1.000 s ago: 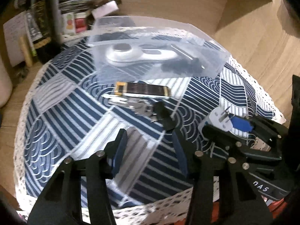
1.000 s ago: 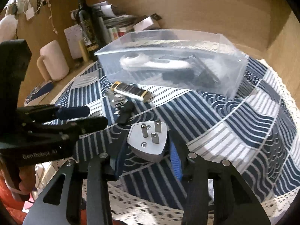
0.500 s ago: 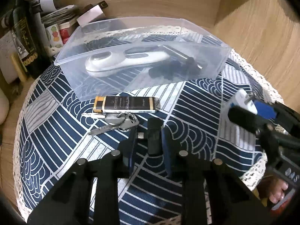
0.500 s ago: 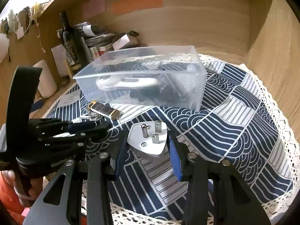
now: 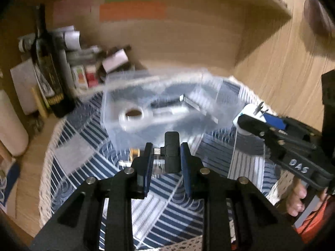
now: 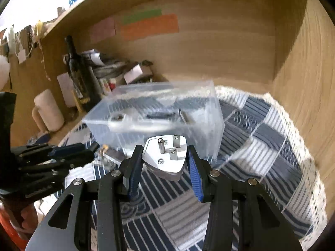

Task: Organize rigid objects
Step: 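Lower the plug and black item into the clear box and open both tools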

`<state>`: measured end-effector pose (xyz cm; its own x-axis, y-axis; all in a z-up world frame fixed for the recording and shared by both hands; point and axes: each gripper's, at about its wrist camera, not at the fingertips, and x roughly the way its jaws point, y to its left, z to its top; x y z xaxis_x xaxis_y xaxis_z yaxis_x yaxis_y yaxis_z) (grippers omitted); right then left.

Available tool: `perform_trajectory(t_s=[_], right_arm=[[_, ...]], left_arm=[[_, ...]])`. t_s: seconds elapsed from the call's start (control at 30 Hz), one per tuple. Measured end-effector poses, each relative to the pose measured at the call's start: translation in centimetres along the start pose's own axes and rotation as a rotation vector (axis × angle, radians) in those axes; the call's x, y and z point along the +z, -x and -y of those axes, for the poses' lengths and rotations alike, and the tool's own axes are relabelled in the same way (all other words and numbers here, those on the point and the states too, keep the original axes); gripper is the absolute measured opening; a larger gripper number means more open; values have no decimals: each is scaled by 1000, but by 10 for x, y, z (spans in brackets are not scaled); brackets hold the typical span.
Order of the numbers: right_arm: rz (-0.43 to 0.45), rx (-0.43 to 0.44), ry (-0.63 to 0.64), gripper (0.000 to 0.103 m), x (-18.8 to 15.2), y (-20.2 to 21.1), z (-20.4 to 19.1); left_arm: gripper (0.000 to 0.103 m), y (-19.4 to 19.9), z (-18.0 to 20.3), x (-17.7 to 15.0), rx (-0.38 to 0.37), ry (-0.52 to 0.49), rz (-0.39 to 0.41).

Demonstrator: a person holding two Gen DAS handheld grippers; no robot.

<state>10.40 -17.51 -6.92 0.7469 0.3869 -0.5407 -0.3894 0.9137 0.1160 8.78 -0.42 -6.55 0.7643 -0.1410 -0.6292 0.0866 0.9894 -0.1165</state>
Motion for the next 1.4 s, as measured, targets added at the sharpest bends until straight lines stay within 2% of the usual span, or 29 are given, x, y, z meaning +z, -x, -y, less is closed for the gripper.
perform_trajectory(t_s=[0.13,0.3,0.43,0.6,0.93,1.13,1.4], right_arm=[[38,-26,19,38,21,-3,-1],[75,-42,46,38,46,-10,-1],[90,-57,58,38,62,-18,0],[73,-63,66,38,71,-35,1],[-62,-94,80,38,60,-88,11],[-119,-117,101,38,51,-106,9],[-144,-122,119,38,49,-109,6]], left_arm=[[25,12,-3,20,-1,4,70],[25,7,-9,45,12,5,110],[25,-15,-18,63,9,18,78],[25,-45,-21,69,1,17,17],[25,-100,-14,61,-8,-13,-98],[25,-113,-11,58,-12,-22,-124],[27,-105,-12,58,-27,-15,-128]])
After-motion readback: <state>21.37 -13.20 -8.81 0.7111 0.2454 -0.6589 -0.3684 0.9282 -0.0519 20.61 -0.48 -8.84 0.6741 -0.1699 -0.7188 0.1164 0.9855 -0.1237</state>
